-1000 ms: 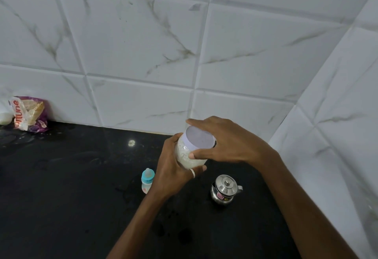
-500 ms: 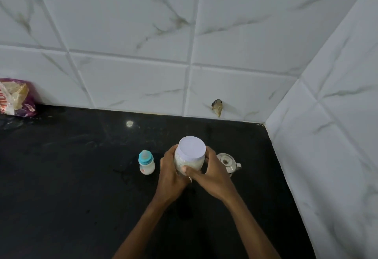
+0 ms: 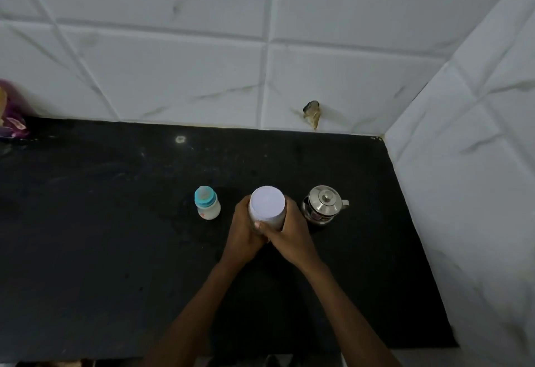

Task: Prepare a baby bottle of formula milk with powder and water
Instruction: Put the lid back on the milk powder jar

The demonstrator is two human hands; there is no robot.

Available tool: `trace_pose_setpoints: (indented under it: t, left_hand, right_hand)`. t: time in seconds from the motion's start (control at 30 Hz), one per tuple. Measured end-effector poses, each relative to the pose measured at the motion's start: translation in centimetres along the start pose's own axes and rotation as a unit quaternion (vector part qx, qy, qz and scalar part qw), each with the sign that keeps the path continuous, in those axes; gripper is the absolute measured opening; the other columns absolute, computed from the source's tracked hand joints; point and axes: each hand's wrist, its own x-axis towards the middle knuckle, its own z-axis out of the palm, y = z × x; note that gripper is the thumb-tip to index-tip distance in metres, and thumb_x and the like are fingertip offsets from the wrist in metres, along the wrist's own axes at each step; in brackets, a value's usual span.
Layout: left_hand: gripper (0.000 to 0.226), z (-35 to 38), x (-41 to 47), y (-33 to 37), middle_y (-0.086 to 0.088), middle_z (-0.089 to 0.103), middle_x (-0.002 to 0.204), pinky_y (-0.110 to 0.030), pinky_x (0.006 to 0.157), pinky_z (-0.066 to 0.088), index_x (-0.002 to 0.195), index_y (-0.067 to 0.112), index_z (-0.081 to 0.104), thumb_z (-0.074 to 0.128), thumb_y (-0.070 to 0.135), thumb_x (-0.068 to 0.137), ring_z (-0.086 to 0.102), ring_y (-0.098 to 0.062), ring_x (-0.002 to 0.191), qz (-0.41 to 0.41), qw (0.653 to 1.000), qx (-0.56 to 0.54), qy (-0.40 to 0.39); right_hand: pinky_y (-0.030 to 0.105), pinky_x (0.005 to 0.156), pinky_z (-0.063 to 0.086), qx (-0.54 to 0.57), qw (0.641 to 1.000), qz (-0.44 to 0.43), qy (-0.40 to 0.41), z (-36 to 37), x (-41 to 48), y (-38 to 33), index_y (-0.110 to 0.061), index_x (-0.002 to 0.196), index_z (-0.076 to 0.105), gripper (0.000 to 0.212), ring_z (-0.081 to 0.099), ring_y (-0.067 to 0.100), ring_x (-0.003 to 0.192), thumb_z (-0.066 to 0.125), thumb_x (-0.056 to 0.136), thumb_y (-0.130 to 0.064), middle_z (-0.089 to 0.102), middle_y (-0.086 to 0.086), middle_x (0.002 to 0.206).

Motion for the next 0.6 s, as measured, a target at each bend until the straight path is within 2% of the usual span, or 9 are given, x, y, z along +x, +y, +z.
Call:
trace_pose_setpoints:
  t: [0.17, 0.27, 0.43, 0.6]
  left_hand:
    - [0.087, -0.2, 1.8, -0.1, -0.005, 0.044, 0.149, -0.029, 0.111, 0.044, 0.149, 0.019, 0.037, 0.087, 0.025, 0.078, 0.049, -0.015, 0.136, 0.027, 0.999, 0.03, 0.004]
    - [0.084, -0.2, 2.5, 0.0, -0.003, 0.044, 0.149, -0.027, 0.109, 0.043, 0.147, 0.021, 0.04, 0.086, 0.03, 0.077, 0.048, -0.014, 0.136, 0.032, 0.999, 0.033, 0.009]
    - [0.086, 0.2, 2.7, -0.3, -0.003, 0.043, 0.147, -0.012, 0.104, 0.036, 0.148, 0.021, 0.04, 0.089, 0.024, 0.077, 0.045, -0.009, 0.132, 0.03, 0.999, 0.042, 0.004]
    - [0.093, 0.8, 2.8, -1.1, -0.007, 0.041, 0.151, -0.027, 0.111, 0.042, 0.151, 0.016, 0.036, 0.09, 0.025, 0.076, 0.047, -0.017, 0.137, 0.021, 0.998, 0.058, -0.014]
  right_hand:
    - [0.036, 0.107, 0.049, -0.001, 1.0, -0.012, 0.008, 0.8, 1.7, 0.2, -0.028, 0.144, 0.041, 0.081, 0.05, 0.003, 0.13, 0.082, 0.077, -0.046, 0.053, -0.011, 0.141]
    - [0.035, 0.109, 0.047, -0.007, 1.0, -0.021, 0.012, 1.0, 2.5, 0.5, -0.025, 0.147, 0.039, 0.084, 0.048, 0.005, 0.134, 0.083, 0.078, -0.042, 0.05, -0.009, 0.144]
    - [0.037, 0.111, 0.046, -0.014, 0.999, -0.023, 0.017, 1.4, 2.9, 1.5, -0.022, 0.148, 0.038, 0.086, 0.047, 0.006, 0.135, 0.083, 0.078, -0.04, 0.05, -0.008, 0.145]
    - [0.033, 0.108, 0.048, -0.005, 1.0, -0.023, 0.02, 1.3, 2.9, 2.5, -0.028, 0.145, 0.04, 0.081, 0.049, 0.002, 0.131, 0.085, 0.079, -0.041, 0.052, -0.013, 0.141]
